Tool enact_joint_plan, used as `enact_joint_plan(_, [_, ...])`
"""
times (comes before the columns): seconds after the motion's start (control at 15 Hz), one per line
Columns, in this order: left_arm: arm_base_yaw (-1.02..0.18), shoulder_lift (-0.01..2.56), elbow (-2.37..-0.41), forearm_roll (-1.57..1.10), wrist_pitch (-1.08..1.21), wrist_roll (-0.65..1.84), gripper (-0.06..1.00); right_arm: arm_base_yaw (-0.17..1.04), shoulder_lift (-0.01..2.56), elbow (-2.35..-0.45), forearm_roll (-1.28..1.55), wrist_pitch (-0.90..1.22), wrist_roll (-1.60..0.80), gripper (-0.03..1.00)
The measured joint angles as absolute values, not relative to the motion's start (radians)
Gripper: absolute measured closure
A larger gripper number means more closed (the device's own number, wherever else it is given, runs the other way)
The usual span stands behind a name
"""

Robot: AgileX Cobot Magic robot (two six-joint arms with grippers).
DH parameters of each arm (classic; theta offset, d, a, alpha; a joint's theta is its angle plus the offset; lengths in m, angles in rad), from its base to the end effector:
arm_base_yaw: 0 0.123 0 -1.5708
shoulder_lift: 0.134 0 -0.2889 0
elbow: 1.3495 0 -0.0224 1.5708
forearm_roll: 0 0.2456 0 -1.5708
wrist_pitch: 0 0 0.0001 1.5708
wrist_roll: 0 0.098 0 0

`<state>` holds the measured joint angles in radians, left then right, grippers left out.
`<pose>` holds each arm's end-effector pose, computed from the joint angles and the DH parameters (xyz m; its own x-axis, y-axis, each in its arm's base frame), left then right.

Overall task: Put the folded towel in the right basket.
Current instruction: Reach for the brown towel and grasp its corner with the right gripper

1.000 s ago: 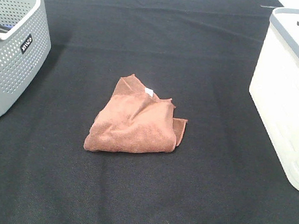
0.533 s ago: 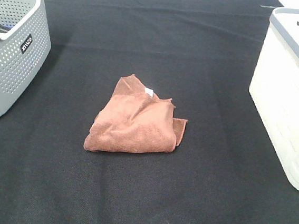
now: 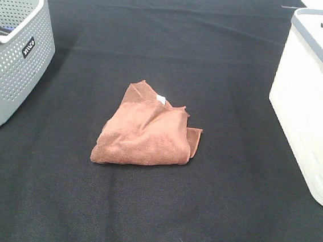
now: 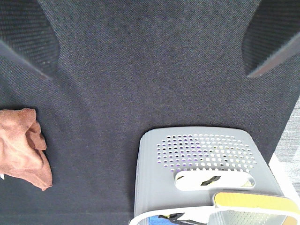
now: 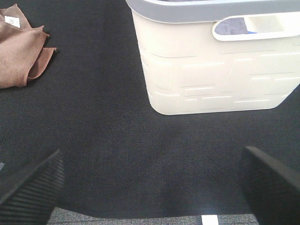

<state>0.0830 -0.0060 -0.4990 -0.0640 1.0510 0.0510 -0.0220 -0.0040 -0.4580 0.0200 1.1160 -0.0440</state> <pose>-0.0071 -0.0061 0.2722 -0.4410 -0.0175 -0.8973 -0.0247 0.9997 -0.0073 -0.0060 0.0019 0.2551 -0.5366 -0.0234 -0.8435 -0.0121 0.9997 -0.0201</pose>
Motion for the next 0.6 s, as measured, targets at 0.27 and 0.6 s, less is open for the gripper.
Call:
enact_joint_plan(0.27, [0.083, -0.006, -0.499, -0.064, 1.051, 0.051, -0.04, -0.022, -0.004, -0.458, 0.020, 1.116, -0.044, 0.00])
enact_joint_plan(0.6, [0.083, -0.006, -0.499, -0.064, 1.051, 0.051, -0.04, -0.022, -0.004, -0.458, 0.020, 1.116, -0.045, 0.00])
